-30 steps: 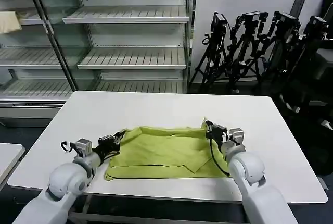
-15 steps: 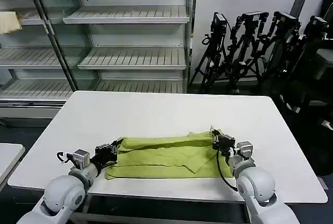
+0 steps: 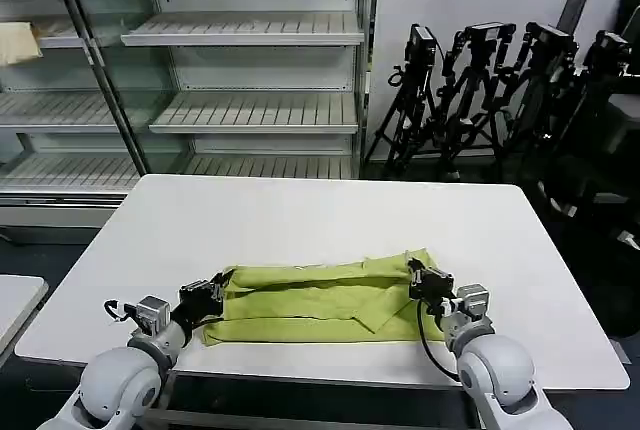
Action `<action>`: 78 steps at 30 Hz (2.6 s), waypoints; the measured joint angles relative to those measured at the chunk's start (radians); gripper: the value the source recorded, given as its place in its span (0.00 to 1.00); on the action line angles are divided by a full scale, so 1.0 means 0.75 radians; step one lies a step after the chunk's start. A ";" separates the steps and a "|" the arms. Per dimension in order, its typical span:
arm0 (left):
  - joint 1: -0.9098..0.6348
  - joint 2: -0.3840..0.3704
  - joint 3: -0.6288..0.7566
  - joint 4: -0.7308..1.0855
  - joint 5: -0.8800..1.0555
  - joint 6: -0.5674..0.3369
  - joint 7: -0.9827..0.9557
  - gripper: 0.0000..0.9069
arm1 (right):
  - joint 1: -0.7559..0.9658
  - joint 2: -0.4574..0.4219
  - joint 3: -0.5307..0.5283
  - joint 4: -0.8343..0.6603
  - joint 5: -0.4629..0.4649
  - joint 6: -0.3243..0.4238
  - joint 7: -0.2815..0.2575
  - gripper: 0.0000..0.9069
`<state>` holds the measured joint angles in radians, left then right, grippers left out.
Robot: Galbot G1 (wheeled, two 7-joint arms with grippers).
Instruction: Fold and organize the clothes.
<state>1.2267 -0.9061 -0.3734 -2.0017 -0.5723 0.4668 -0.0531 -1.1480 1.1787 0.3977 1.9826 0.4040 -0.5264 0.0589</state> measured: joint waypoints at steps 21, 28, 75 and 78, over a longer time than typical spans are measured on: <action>0.027 0.034 -0.016 -0.025 -0.018 0.047 -0.014 0.01 | -0.054 0.003 0.039 0.046 -0.004 -0.008 -0.018 0.00; 0.067 0.036 -0.024 -0.060 -0.008 0.091 -0.041 1.00 | -0.065 0.003 0.046 0.049 -0.009 -0.016 -0.018 1.00; 0.125 -0.099 0.040 -0.127 -0.310 0.131 -0.433 0.01 | -0.344 0.024 0.361 0.334 -0.056 -0.005 -0.067 1.00; 0.122 -0.100 0.041 -0.127 -0.310 0.132 -0.433 0.01 | -0.346 0.031 0.361 0.333 -0.061 -0.002 -0.067 1.00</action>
<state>1.3180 -0.9810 -0.3426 -2.0969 -0.8045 0.5655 -0.3778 -1.4073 1.2017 0.6682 2.2327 0.3579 -0.5282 0.0089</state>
